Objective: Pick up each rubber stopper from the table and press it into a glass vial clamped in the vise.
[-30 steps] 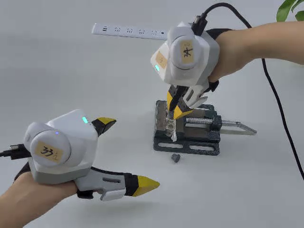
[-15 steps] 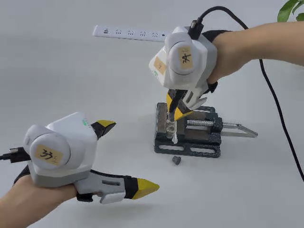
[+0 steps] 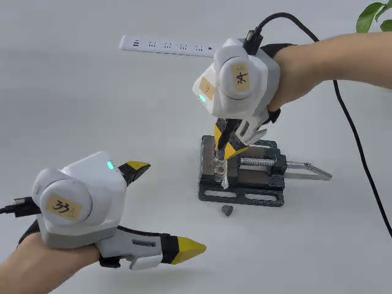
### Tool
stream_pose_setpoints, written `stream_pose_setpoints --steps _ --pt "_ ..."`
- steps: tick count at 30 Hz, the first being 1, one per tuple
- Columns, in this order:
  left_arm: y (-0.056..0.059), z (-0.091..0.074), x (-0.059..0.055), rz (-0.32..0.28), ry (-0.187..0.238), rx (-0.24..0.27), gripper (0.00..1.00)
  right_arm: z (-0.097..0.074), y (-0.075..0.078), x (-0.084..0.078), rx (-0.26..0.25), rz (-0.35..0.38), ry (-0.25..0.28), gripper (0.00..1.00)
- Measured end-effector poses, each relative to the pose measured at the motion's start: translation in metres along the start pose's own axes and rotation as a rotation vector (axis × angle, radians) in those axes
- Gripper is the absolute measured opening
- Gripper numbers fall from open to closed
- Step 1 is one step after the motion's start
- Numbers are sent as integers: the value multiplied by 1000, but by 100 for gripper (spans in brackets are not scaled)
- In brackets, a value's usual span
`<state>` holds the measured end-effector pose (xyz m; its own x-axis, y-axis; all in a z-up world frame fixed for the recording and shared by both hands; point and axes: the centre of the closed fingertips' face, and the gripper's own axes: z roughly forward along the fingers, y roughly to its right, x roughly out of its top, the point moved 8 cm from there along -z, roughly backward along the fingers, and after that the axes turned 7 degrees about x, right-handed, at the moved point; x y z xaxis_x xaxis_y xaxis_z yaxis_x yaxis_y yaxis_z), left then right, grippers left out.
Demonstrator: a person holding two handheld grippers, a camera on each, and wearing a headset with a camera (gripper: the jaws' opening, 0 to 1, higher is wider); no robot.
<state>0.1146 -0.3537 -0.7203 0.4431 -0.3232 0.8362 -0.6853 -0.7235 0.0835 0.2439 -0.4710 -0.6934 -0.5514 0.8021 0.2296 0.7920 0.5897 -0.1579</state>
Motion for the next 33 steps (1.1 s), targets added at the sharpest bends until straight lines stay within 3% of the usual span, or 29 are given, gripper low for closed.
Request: stream_pose_setpoints --steps 8,26,33 --pt "1 0 0 -8 2 3 98 0 1 -2 1 -13 18 3" --pt "1 1 -2 -19 14 13 98 2 -7 -3 -86 120 43 1" --pt "0 1 -1 -18 17 16 98 2 -9 0 -101 148 24 1"
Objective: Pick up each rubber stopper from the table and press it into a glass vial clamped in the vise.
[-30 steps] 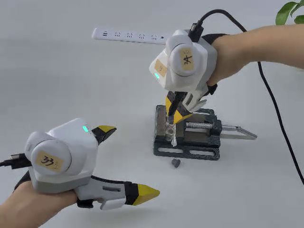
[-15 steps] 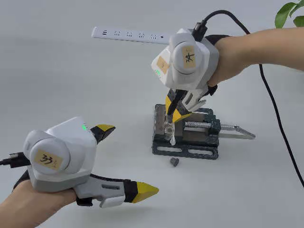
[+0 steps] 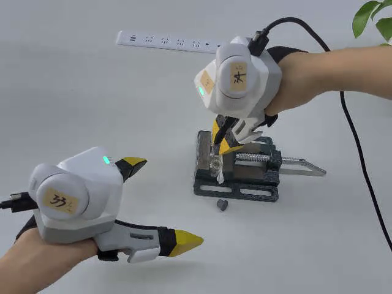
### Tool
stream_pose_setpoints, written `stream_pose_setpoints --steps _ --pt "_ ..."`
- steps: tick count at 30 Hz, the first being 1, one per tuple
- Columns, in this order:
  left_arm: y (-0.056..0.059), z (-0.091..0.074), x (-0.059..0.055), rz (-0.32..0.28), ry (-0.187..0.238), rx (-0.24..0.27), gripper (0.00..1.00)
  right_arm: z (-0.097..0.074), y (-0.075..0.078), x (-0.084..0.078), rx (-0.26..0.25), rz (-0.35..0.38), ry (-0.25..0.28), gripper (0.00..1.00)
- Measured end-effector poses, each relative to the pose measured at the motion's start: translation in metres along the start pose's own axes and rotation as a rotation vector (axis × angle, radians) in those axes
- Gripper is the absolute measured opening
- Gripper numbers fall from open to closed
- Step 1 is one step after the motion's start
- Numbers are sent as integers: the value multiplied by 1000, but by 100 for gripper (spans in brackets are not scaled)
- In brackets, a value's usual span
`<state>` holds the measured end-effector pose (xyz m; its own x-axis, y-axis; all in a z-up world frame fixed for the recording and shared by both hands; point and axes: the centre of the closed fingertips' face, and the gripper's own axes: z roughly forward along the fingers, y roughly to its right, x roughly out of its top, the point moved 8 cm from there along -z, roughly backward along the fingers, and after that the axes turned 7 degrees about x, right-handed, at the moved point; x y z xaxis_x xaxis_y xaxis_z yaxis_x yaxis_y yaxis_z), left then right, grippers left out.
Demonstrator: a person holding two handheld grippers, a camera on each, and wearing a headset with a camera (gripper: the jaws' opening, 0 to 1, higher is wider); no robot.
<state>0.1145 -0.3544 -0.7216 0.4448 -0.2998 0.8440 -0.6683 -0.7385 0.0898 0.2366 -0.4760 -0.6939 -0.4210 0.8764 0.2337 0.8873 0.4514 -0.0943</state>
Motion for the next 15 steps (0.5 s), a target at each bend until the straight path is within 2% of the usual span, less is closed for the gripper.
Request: stream_pose_setpoints --steps 5,7,8,10,12,13,15 --pt "2 0 0 -1 0 -3 98 -1 0 -1 -3 29 4 1" --pt "2 0 1 0 2 -3 98 -1 0 -1 1 7 10 2" --pt "2 0 0 1 1 -2 98 -2 1 -2 5 21 22 3" --pt "2 0 0 -3 3 -1 98 -1 3 -3 16 -11 38 4" --pt "0 0 -2 -2 0 -1 98 -1 2 -4 17 -7 42 4" --pt "0 0 -3 -3 -1 0 98 0 2 -4 14 -55 42 4" --pt "0 0 -4 -5 -3 1 98 -1 1 -3 16 -44 43 5"
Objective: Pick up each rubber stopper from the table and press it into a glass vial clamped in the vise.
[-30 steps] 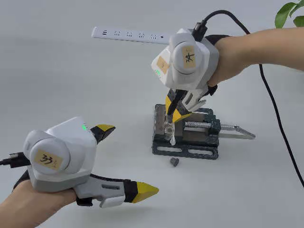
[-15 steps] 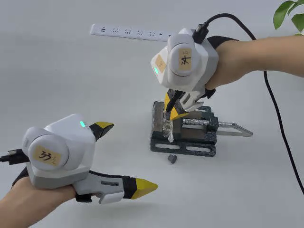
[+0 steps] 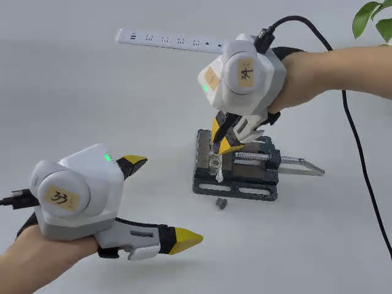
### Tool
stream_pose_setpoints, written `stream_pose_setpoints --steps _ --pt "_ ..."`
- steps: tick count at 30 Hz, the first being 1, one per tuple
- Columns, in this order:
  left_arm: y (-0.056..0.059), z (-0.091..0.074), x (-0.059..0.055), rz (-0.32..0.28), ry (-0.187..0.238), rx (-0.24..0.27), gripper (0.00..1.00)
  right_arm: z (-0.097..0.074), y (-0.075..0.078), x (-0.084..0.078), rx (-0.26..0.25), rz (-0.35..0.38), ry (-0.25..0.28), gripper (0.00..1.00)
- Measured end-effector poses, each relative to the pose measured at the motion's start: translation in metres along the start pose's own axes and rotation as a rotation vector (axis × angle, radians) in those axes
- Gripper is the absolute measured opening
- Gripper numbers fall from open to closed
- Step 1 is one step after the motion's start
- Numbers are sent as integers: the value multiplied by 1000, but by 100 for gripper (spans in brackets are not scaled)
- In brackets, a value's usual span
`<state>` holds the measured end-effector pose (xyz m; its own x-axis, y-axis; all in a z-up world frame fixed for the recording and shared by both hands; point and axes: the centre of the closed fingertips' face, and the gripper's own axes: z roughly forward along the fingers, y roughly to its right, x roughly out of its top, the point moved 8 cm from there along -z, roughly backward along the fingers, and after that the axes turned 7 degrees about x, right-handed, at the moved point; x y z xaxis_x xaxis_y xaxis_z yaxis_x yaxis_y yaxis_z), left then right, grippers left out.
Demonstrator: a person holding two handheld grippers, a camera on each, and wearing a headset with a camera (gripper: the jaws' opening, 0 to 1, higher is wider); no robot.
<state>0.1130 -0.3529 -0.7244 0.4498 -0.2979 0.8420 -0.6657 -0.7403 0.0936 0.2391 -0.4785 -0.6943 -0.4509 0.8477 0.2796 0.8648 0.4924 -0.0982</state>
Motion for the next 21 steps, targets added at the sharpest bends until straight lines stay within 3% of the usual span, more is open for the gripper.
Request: stream_pose_setpoints --steps 21 --pt "3 1 0 -5 -8 -7 97 0 1 0 4 -70 -10 7"
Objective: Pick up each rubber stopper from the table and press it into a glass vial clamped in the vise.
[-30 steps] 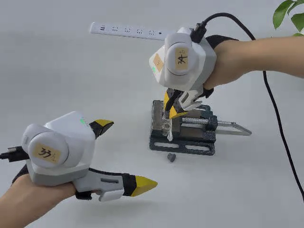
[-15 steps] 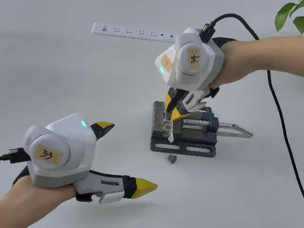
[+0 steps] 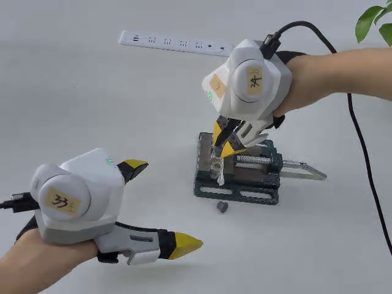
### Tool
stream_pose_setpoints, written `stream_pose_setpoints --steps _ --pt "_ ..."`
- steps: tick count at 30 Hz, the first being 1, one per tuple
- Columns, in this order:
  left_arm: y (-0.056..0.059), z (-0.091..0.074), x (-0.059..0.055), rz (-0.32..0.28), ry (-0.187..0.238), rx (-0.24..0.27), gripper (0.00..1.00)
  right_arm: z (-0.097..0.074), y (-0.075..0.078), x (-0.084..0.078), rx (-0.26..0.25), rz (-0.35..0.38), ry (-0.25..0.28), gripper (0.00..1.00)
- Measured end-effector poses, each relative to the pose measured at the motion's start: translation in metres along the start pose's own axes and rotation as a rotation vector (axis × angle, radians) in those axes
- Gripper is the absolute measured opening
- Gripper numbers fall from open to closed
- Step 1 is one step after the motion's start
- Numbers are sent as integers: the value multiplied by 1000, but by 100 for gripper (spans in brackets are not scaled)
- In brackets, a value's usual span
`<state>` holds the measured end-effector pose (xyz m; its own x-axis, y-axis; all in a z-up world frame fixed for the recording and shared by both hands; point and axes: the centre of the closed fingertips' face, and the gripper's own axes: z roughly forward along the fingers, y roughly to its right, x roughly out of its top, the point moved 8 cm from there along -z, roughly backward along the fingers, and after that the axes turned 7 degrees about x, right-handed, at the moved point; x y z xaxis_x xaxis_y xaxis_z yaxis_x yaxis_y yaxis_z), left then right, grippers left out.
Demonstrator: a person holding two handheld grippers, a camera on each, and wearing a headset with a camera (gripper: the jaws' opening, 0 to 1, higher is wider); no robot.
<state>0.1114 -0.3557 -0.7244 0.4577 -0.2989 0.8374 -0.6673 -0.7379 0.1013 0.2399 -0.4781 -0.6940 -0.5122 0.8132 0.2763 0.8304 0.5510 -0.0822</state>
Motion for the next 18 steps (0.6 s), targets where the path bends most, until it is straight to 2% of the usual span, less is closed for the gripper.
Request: stream_pose_setpoints --steps 18 --pt "2 1 0 -2 -4 -7 96 0 -1 0 -10 -8 1 7"
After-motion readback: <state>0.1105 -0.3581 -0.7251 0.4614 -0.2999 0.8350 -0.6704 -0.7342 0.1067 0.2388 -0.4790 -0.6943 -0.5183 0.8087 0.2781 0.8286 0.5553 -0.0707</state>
